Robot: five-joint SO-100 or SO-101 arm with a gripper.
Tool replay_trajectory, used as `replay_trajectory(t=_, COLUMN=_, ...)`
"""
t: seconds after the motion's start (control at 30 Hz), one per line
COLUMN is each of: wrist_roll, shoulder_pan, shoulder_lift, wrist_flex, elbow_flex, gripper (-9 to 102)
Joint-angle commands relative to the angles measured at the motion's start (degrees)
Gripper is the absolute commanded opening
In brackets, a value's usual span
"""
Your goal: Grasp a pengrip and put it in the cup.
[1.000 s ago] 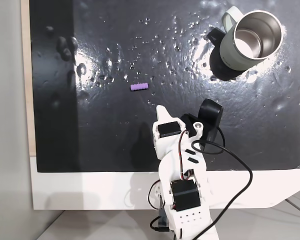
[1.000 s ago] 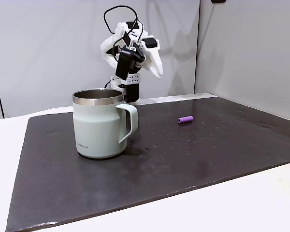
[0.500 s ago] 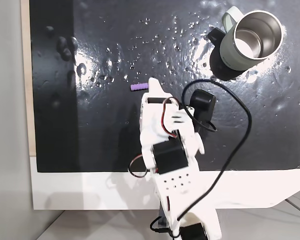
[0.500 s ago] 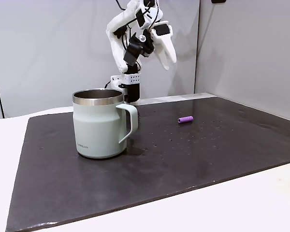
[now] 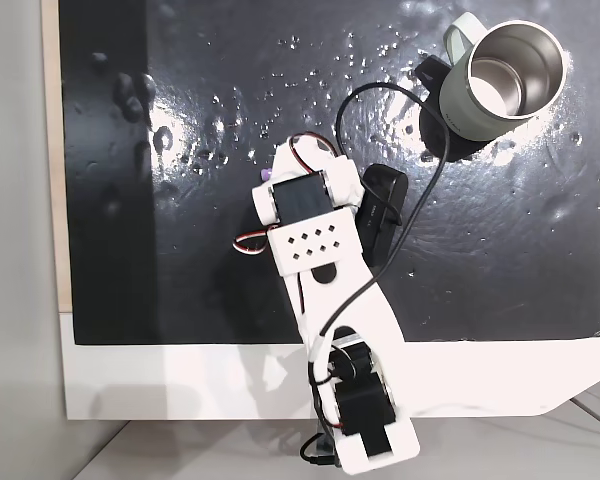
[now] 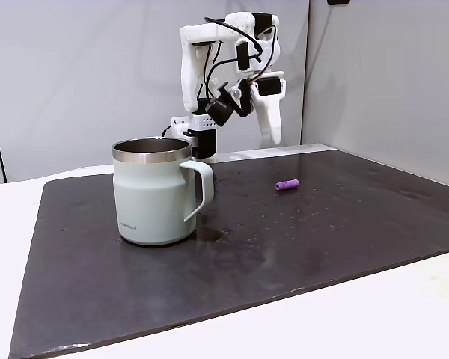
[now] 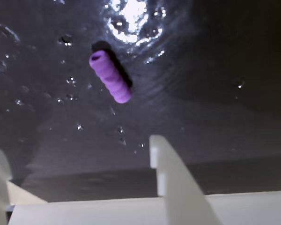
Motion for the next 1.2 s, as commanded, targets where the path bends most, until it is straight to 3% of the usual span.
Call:
replay_trajectory(t=0.0, wrist_roll=1.5, shoulder_pan=-1.8, shoulder_lift=-4.0, wrist_flex=-1.4, elbow_flex=-6.1, gripper=30)
replay_trajectory(t=0.8, wrist_roll=0.2, shoulder_pan=-5.1, shoulder_lift=-25.0, wrist_flex=-6.5, elbow_flex=-13.4, gripper=30)
replay_trajectory(t=1.17, wrist_roll=-1.7, shoulder_pan=-5.2, shoulder_lift=-30.6, wrist_flex=-6.8, elbow_flex=-18.4, gripper=17)
